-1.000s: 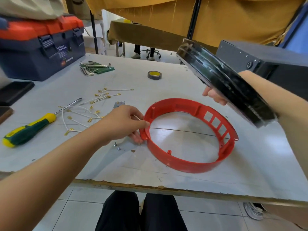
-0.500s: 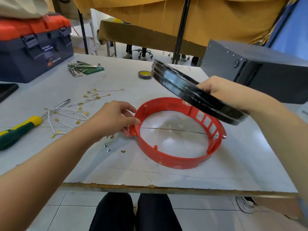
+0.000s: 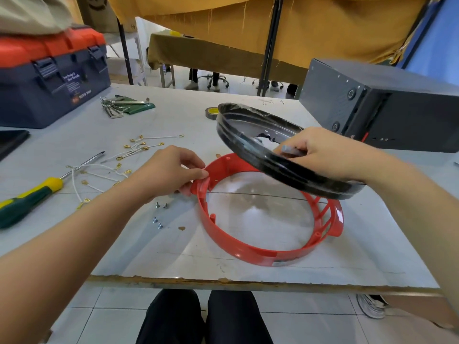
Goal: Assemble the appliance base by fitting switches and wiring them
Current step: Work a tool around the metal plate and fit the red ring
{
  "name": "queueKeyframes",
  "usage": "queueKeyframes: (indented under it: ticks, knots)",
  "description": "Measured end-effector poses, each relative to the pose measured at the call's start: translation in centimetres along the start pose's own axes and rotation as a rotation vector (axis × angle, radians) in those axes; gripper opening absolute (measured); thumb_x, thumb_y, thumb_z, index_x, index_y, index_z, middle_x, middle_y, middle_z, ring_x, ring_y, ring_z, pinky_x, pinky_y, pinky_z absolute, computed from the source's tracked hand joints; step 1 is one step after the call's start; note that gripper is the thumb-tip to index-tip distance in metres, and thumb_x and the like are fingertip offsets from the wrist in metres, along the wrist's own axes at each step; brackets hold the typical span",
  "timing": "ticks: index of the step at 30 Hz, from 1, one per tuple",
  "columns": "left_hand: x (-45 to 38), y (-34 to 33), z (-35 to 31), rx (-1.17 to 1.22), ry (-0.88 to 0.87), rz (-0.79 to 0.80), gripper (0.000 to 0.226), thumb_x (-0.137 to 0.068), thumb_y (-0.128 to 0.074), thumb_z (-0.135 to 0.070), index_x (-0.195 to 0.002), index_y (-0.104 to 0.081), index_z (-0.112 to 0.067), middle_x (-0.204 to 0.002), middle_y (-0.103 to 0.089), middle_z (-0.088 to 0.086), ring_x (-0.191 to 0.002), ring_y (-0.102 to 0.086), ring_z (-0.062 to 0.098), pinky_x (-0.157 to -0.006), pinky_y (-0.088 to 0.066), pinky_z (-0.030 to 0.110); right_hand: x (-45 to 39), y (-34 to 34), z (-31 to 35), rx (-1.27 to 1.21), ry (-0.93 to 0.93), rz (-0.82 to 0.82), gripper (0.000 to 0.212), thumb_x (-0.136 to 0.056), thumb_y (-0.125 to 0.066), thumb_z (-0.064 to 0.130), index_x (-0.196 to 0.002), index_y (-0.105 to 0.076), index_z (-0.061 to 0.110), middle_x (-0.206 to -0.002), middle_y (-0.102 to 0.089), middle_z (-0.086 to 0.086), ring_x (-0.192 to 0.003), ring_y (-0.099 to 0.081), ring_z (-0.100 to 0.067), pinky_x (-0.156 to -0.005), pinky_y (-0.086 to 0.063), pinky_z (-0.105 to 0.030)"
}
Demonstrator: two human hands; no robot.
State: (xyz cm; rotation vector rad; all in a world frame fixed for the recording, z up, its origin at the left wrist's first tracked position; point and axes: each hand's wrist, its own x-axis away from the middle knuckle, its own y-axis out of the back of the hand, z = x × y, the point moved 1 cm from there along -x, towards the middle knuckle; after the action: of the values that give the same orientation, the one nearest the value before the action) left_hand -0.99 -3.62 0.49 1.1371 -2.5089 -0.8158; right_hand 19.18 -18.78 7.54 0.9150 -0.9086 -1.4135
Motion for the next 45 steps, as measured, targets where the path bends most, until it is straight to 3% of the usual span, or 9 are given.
queueKeyframes:
  ticks: [5,7,10,17,22,24,36,40,45]
  knots:
    - [0.2,1.2,0.4,0.045,0.028,0.008,0.009,-0.090,-0.063,-0.019,-0.090,-0.072,-0.019,-0.069,-0.073,-0.008,-0.065,-0.072,0.014,-0.078,-0.058,0.041,0.4,-1.8,0.7,0.120,0.126,0.028,0.047,-0.090,-0.061,0.027,-0.055,-0.032,0.014,-0.051,-0.029,0.001,-0.050,-0.032,-0.011,-0.054,-0.027,-0.028]
    - [0.4,1.7,0.5,0.070,0.043,0.046,0.012,-0.091,-0.061,-0.015,-0.093,-0.072,-0.019,-0.074,-0.074,-0.005,-0.068,-0.072,0.014,-0.074,-0.059,0.029,0.5,-2.5,0.8,0.151,0.129,0.046,0.041,-0.090,-0.061,0.030,-0.058,-0.040,0.014,-0.050,-0.037,0.003,-0.052,-0.036,-0.011,-0.055,-0.029,-0.024]
    - [0.6,1.9,0.8,0.079,0.062,0.093,0.015,-0.091,-0.060,-0.012,-0.100,-0.071,-0.016,-0.083,-0.076,-0.001,-0.076,-0.073,0.019,-0.084,-0.057,0.036,0.8,-3.2,0.9,0.170,0.108,0.062,0.034,-0.089,-0.058,0.040,-0.065,-0.053,0.016,-0.053,-0.049,0.003,-0.055,-0.046,-0.011,-0.056,-0.036,-0.022]
    - [0.4,2.2,0.7,0.126,0.074,0.043,0.023,-0.097,-0.049,-0.020,-0.093,-0.072,-0.021,-0.081,-0.075,-0.008,-0.069,-0.073,0.015,-0.069,-0.056,0.023,0.6,-4.2,0.7,0.190,0.092,0.107,0.043,-0.089,-0.054,0.047,-0.062,-0.045,0.015,-0.052,-0.043,-0.001,-0.052,-0.039,-0.014,-0.061,-0.042,-0.040]
    - [0.5,1.8,0.8,0.086,0.087,0.118,0.021,-0.095,-0.050,-0.012,-0.102,-0.070,-0.016,-0.084,-0.076,-0.002,-0.074,-0.073,0.019,-0.084,-0.055,0.039,1.1,-4.8,0.9,0.216,0.092,0.131,0.047,-0.088,-0.048,0.051,-0.062,-0.040,0.013,-0.053,-0.041,-0.002,-0.053,-0.037,-0.017,-0.064,-0.044,-0.044]
    - [0.5,1.7,0.8,0.109,0.090,0.133,0.021,-0.093,-0.053,-0.007,-0.103,-0.069,-0.013,-0.085,-0.076,0.003,-0.074,-0.073,0.022,-0.077,-0.058,0.030,1.2,-4.8,0.7,0.224,0.087,0.133,0.045,-0.090,-0.052,0.046,-0.061,-0.039,0.014,-0.053,-0.040,-0.001,-0.053,-0.037,-0.017,-0.065,-0.045,-0.044]
    - [0.3,1.5,0.7,0.180,0.101,0.189,0.017,-0.089,-0.061,-0.004,-0.104,-0.067,-0.008,-0.080,-0.075,0.011,-0.072,-0.073,0.030,-0.070,-0.060,0.029,0.9,-3.5,-0.3,0.183,0.123,-0.018,0.037,-0.089,-0.056,0.042,-0.067,-0.057,0.012,-0.055,-0.053,0.001,-0.057,-0.046,-0.011,-0.055,-0.034,-0.018]
    - [0.3,1.3,0.6,0.189,0.095,0.173,0.016,-0.087,-0.063,-0.002,-0.101,-0.068,-0.007,-0.077,-0.075,0.010,-0.065,-0.072,0.026,-0.060,-0.058,0.023,0.6,-3.3,-0.7,0.133,0.111,-0.018,0.061,-0.077,-0.041,0.065,-0.085,-0.068,0.010,-0.070,-0.066,-0.002,-0.066,-0.055,-0.012,-0.061,-0.040,-0.019]
    - [0.4,1.3,0.4,0.223,0.103,0.177,0.018,-0.086,-0.065,-0.001,-0.103,-0.068,-0.004,-0.077,-0.074,0.012,-0.064,-0.072,0.025,-0.056,-0.055,0.021,0.1,-3.0,-1.0,0.159,0.135,-0.040,0.057,-0.081,-0.046,0.049,-0.092,-0.064,-0.003,-0.078,-0.065,-0.015,-0.070,-0.054,-0.022,-0.068,-0.041,-0.027]
